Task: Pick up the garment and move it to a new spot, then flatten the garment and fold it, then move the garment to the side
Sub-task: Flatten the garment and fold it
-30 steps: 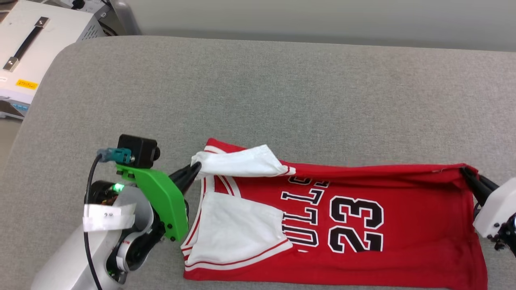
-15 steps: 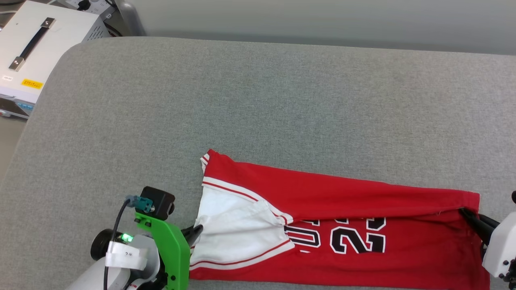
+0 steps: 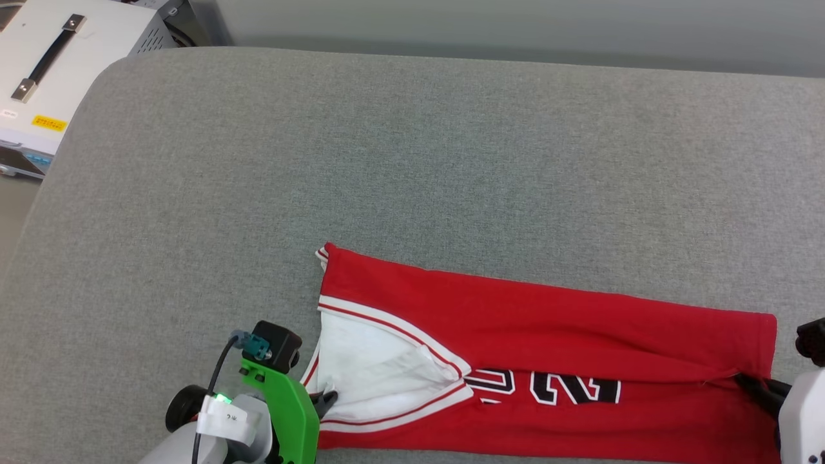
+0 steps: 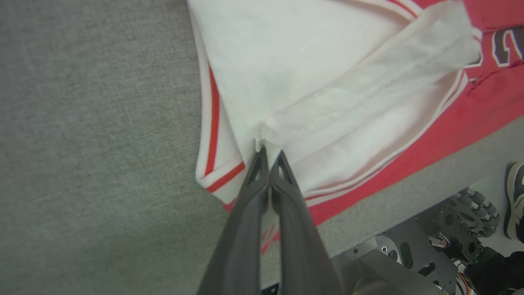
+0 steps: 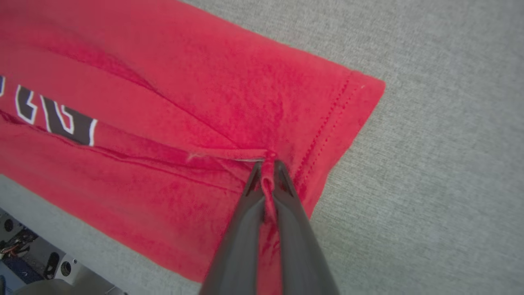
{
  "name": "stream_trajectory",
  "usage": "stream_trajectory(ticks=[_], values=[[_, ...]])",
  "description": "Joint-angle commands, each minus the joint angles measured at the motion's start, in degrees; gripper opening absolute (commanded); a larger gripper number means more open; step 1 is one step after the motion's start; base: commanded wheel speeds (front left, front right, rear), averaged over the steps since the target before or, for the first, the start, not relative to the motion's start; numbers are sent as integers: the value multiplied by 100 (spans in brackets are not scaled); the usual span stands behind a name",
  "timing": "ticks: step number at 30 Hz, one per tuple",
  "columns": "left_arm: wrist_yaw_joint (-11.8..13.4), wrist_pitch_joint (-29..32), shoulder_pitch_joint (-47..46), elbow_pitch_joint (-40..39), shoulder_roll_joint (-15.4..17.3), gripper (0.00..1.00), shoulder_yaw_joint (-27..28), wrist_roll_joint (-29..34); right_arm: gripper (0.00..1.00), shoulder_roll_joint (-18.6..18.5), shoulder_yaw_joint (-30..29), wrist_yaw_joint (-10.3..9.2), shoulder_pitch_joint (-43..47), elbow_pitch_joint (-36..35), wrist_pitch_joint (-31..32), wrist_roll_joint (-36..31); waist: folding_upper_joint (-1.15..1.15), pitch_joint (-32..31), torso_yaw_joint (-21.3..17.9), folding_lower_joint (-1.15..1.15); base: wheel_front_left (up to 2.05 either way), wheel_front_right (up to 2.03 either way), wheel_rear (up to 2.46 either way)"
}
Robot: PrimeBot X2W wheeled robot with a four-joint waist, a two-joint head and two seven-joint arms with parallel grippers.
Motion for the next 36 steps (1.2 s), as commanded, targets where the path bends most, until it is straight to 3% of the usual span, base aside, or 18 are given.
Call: stream_trajectory(ticks=[1, 2, 3, 12, 20, 27, 36], values=[[-33, -17, -79, 69, -39, 1, -34, 78, 0, -45, 75, -4, -3, 47, -27, -39, 0, -3, -3, 0, 0, 0, 0], [-40, -26, -90, 107, -60, 31, -51, 88, 41, -55, 121, -4, -19, 78, -40, -35, 0, -12, -8, 0, 0, 0, 0], [-47, -38, -101, 136, -75, 97, -67, 105, 100, -58, 146, -4, -33, 108, -58, -37, 0, -23, -13, 0, 0, 0, 0], [37, -418, -85, 272, -169, 100, 59, 121, 100, 9, 20, -4, -80, 142, 55, 238, 0, -344, -97, 0, 0, 0, 0], [302, -964, 27, -46, -243, 100, 418, 36, 100, 402, -950, -4, 163, -30, 916, 550, 0, -595, -127, 0, 0, 0, 0], [555, -2179, -25, -296, -452, 100, 779, 416, 100, 1248, -2177, -4, 305, -231, 1864, 197, 0, -599, -87, 0, 0, 0, 0], [407, -3782, -26, -379, -720, 100, 1171, 773, 100, 2619, -3382, -4, 119, -160, 2642, -495, 0, -374, 39, 0, 0, 0, 0]])
